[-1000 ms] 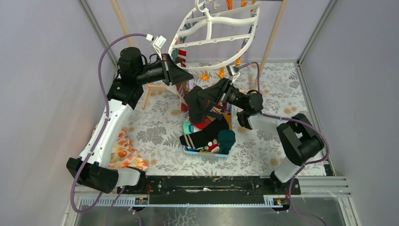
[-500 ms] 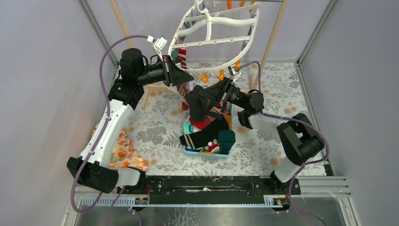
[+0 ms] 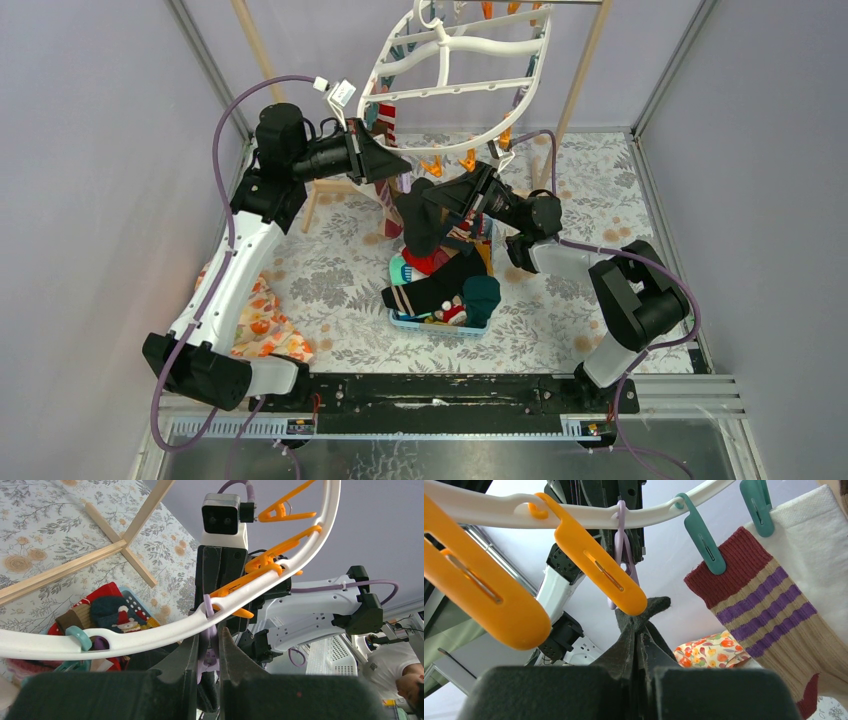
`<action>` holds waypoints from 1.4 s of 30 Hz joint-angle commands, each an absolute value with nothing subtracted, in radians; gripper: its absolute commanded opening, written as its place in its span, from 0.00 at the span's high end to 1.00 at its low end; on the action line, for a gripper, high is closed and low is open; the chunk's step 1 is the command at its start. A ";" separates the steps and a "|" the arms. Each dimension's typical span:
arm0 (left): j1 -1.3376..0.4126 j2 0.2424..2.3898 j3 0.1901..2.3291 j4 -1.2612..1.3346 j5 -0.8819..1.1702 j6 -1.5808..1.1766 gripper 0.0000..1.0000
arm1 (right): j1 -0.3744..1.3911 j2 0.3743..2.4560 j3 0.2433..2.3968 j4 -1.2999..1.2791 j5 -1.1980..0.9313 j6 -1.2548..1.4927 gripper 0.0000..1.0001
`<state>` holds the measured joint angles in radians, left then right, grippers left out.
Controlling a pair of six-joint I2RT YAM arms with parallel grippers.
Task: Clip the socks to the hanger
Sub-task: Clamp the sock onto the hanger.
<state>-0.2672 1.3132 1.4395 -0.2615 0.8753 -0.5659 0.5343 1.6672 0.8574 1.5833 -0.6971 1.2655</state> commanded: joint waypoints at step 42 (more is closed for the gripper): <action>-0.268 1.289 1.394 -0.177 0.916 -0.597 0.94 | 0.537 1.689 0.969 1.717 -0.655 1.265 1.00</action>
